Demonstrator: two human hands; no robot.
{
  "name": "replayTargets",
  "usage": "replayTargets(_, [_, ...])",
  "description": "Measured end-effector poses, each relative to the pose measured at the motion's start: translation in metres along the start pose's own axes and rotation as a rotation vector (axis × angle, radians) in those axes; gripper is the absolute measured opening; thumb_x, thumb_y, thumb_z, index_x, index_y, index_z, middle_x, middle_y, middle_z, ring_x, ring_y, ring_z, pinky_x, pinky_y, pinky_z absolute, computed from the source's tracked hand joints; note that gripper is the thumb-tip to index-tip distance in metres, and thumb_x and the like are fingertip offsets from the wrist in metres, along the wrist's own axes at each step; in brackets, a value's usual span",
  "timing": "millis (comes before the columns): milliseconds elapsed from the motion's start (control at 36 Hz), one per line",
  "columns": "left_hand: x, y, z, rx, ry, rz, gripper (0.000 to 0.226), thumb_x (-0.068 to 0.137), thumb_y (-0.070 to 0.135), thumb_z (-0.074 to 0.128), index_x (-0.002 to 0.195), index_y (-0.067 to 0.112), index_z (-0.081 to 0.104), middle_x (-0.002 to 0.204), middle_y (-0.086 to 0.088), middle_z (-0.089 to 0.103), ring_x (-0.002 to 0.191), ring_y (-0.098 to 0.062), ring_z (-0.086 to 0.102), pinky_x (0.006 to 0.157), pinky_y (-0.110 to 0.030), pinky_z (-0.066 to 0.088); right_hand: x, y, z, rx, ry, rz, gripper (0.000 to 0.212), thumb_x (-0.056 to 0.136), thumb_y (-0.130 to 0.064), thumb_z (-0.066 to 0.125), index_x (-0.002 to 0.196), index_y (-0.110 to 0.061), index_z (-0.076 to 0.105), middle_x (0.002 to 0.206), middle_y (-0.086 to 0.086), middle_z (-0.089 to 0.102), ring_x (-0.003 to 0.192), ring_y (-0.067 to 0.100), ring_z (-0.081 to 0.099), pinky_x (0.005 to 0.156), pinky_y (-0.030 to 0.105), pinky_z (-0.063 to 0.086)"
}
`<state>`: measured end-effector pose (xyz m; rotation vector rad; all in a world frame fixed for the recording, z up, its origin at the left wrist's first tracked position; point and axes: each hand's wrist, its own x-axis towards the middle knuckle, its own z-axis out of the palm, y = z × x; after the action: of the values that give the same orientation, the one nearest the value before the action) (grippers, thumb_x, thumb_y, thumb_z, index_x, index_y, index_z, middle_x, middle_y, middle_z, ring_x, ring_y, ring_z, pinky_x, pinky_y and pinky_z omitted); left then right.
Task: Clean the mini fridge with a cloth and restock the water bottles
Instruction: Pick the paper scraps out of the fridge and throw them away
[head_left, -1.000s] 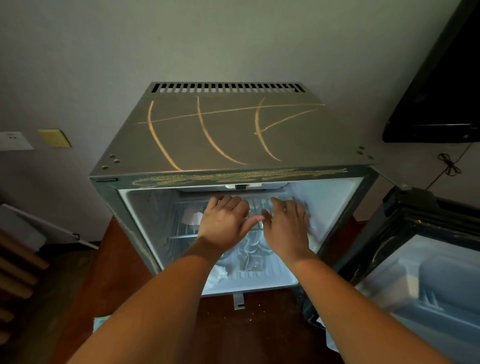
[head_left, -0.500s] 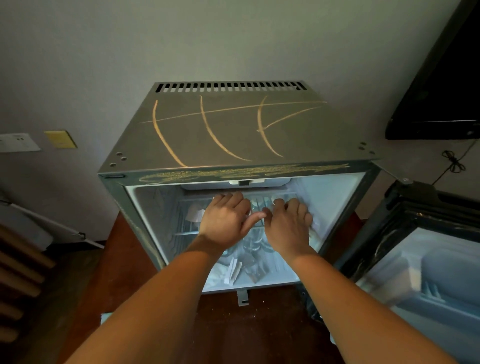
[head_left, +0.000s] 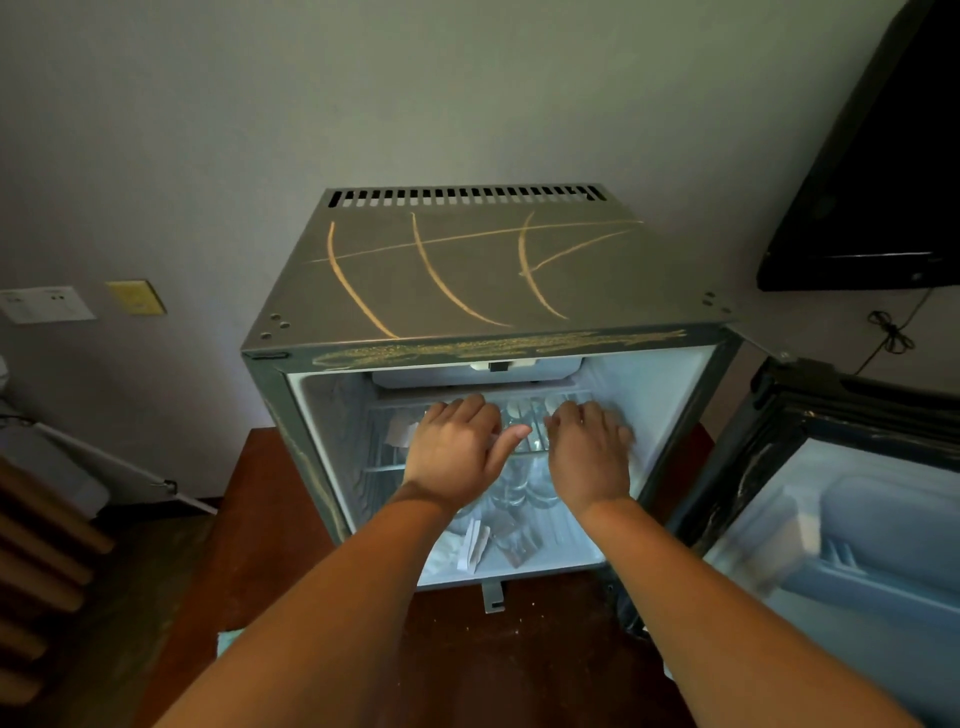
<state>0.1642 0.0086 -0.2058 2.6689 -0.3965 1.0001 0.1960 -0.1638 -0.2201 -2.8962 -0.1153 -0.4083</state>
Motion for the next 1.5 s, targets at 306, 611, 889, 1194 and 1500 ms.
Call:
replayTargets(306, [-0.016, 0.003, -0.010, -0.009, -0.079, -0.003, 0.057, 0.102, 0.052, 0.036, 0.075, 0.012, 0.066, 0.075, -0.005, 0.062, 0.064, -0.029, 0.059, 0.068, -0.037, 0.045, -0.008, 0.002, -0.008, 0.031, -0.041, 0.052, 0.029, 0.096, -0.007, 0.052, 0.123, -0.014, 0.054, 0.112, 0.014, 0.062, 0.109, 0.035, 0.054, 0.088, 0.039, 0.044])
replayTargets(611, [-0.005, 0.024, -0.018, -0.042, -0.205, -0.092, 0.056, 0.102, 0.058, 0.030, 0.103, 0.014, 0.065, 0.098, -0.005, 0.066, 0.082, -0.029, 0.064, 0.081, -0.038, 0.042, -0.027, -0.009, -0.031, 0.565, 0.204, 0.065, 0.013, 0.105, -0.028, 0.043, 0.103, -0.017, 0.051, 0.098, 0.001, 0.054, 0.085, 0.021, 0.056, 0.071, 0.041, 0.051])
replayTargets(889, [-0.009, 0.075, -0.012, -0.433, -0.222, -0.251, 0.061, 0.100, 0.054, 0.010, 0.127, 0.025, 0.056, 0.122, -0.002, 0.064, 0.105, -0.029, 0.062, 0.080, -0.039, 0.046, -0.083, 0.006, -0.043, 0.816, 0.180, 0.091, 0.004, 0.105, -0.035, 0.050, 0.103, -0.033, 0.047, 0.097, -0.013, 0.060, 0.086, 0.004, 0.063, 0.069, 0.023, 0.052])
replayTargets(1194, [-0.056, 0.141, 0.003, -0.502, -0.264, -0.083, 0.059, 0.098, 0.051, 0.011, 0.083, 0.013, 0.055, 0.072, -0.011, 0.064, 0.071, -0.039, 0.060, 0.064, -0.047, 0.046, -0.164, 0.062, -0.043, 0.757, 0.046, 0.230, 0.024, 0.102, -0.059, 0.035, 0.110, -0.042, 0.049, 0.092, -0.017, 0.067, 0.085, -0.006, 0.061, 0.065, 0.012, 0.043])
replayTargets(1500, [-0.122, 0.244, 0.033, -0.468, -0.334, -0.077, 0.043, 0.098, 0.046, 0.013, 0.076, 0.023, 0.042, 0.065, -0.006, 0.060, 0.065, -0.036, 0.058, 0.063, -0.035, 0.030, -0.246, 0.147, -0.036, 0.954, -0.066, 0.313, 0.024, 0.106, -0.048, 0.039, 0.118, -0.034, 0.056, 0.096, -0.008, 0.071, 0.084, 0.007, 0.069, 0.075, 0.042, 0.060])
